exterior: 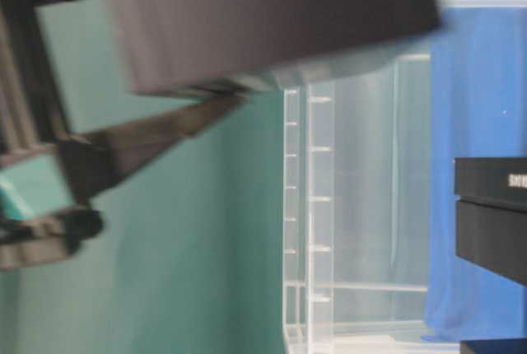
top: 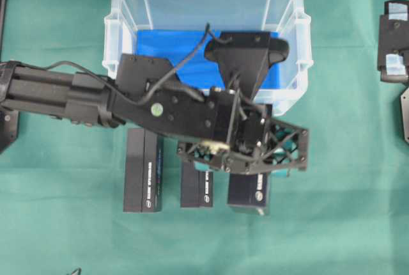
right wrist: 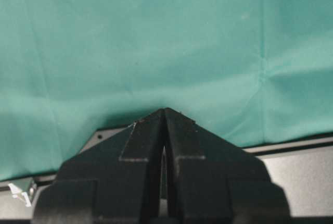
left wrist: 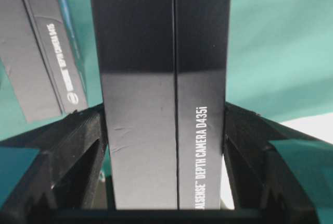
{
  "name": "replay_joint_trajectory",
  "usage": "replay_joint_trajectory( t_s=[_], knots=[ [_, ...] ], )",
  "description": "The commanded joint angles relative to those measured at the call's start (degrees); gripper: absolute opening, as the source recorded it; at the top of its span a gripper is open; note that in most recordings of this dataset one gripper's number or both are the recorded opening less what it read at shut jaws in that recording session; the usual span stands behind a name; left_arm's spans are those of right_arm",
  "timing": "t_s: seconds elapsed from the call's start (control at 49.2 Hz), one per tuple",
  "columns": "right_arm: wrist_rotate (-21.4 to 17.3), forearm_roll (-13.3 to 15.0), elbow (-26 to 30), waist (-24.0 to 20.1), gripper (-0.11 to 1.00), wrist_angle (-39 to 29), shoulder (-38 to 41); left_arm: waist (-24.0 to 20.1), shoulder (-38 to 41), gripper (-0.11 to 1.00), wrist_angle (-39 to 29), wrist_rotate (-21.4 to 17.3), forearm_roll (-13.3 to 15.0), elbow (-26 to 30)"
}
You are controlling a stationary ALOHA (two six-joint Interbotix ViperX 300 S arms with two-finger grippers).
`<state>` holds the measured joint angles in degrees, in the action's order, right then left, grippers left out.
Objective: Take the box out of the case with the left arm.
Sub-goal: 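Carry the held box out of the case to the right of the middle box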
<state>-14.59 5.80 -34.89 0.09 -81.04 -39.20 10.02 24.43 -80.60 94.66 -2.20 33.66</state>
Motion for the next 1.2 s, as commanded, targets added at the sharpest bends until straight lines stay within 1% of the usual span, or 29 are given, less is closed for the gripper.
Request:
replay_joint_trajectory(
  t_s=[0.0, 0.102, 0.244, 0.325, 0.427, 0.548, 0.772, 1.178],
  knots=[
    [-0.1, 0.0, 0.5, 0.0, 0.0, 0.2, -0.2, 0.4, -4.1, 0.61, 4.1, -0.1, -0.3, -3.5],
    [-0.1, 0.0, 0.5, 0.0, 0.0, 0.2, -0.2, 0.4, -4.6, 0.61, 9.1, -0.1, -0.3, -9.1],
    [-0.1, -0.1, 0.5, 0.0, 0.0, 0.2, -0.2, 0.1, -4.4, 0.61, 17.1, -0.1, -0.3, -15.5],
    [-0.1, -0.2, 0.5, 0.0, 0.0, 0.2, -0.1, -0.3, -4.2, 0.61, 20.6, -0.1, -0.3, -17.9],
    [-0.1, -0.2, 0.5, 0.0, 0.0, 0.1, -0.1, -1.0, -4.2, 0.61, 22.4, -0.1, -0.3, -20.0],
    [0.0, -0.1, 0.5, 0.0, 0.0, 0.2, -0.1, -1.1, -3.5, 0.61, 22.9, -0.1, -0.3, -21.4],
    [0.0, -0.1, 0.4, 0.0, 0.0, 0.3, -0.1, -1.3, -2.4, 0.61, 23.9, -0.4, -0.3, -21.0],
    [0.1, 0.2, 0.2, 0.0, 0.0, 0.3, -0.1, -1.3, -2.4, 0.6, 25.1, -0.6, -0.2, -22.9]
  ],
)
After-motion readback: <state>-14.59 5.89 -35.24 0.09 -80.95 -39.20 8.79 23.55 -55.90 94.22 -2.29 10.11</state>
